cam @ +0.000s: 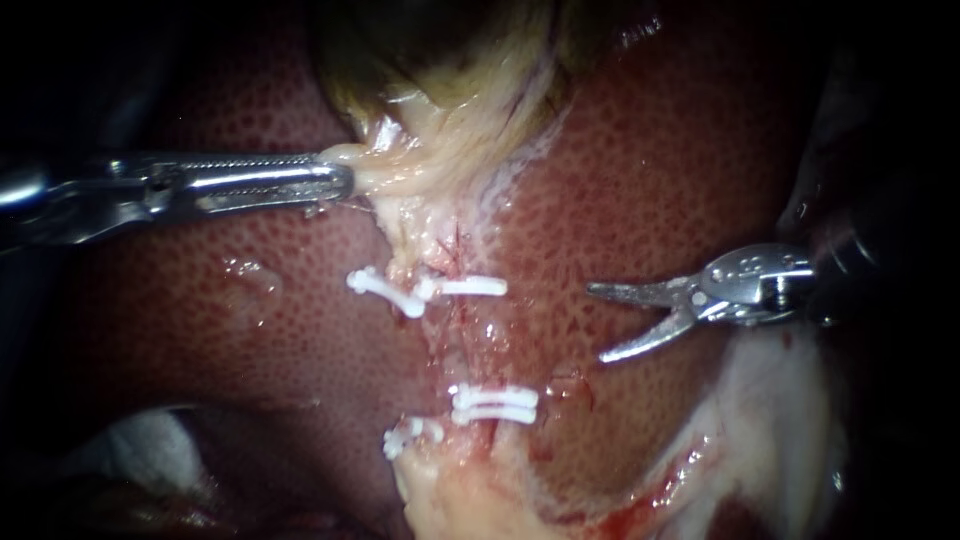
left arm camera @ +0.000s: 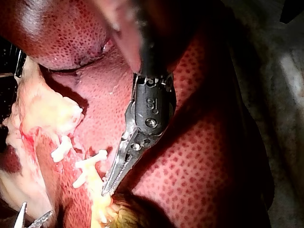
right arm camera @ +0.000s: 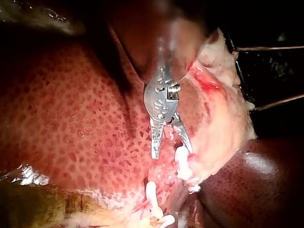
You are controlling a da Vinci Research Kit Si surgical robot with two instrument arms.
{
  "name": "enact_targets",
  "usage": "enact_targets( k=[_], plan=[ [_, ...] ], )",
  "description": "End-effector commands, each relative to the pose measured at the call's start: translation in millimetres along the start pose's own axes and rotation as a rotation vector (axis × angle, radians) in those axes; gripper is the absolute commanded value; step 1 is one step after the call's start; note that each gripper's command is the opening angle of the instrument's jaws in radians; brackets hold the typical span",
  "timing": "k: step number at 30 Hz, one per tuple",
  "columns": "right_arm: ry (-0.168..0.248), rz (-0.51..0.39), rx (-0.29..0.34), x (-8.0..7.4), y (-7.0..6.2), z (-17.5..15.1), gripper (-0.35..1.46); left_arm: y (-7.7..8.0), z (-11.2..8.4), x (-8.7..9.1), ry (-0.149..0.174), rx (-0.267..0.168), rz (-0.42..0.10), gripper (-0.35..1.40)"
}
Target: Go back from the cut right tube
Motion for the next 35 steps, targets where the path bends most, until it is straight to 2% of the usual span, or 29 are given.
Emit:
enact_targets(
  k=[1, 5, 7, 12, 18, 24, 35],
  plan=[
    [-0.006, -0.003, -0.007, 0.1, -0.1, 0.0, 1.43, 0.0, 0.1, -0.1, 0.001, 0.003, 0.001, -0.35],
    [-0.019, -0.010, -0.035, 0.0, -0.1, 0.2, 1.43, -0.1, 1.4, -1.2, 0.006, 0.009, 0.007, -0.35],
    [-0.020, -0.009, -0.039, -0.1, -0.1, 0.2, 1.43, -0.1, 2.4, -2.0, -0.003, 0.016, 0.012, -0.35],
    [-0.020, -0.008, -0.038, -0.5, 0.0, 0.4, 1.43, -0.8, 6.2, -5.0, -0.035, 0.003, 0.031, -0.35],
    [-0.020, -0.008, -0.038, -0.5, 0.0, 0.5, 1.43, -1.0, 9.6, -7.0, -0.063, -0.009, 0.014, -0.35],
    [-0.020, -0.008, -0.038, -0.4, 0.0, 0.5, 1.43, -0.4, 10.8, -7.5, -0.069, -0.018, 0.018, -0.35],
    [-0.020, -0.008, -0.038, -0.3, -0.1, 0.5, 1.43, -0.2, 10.6, -7.3, -0.069, -0.019, 0.017, -0.35]
  ],
)
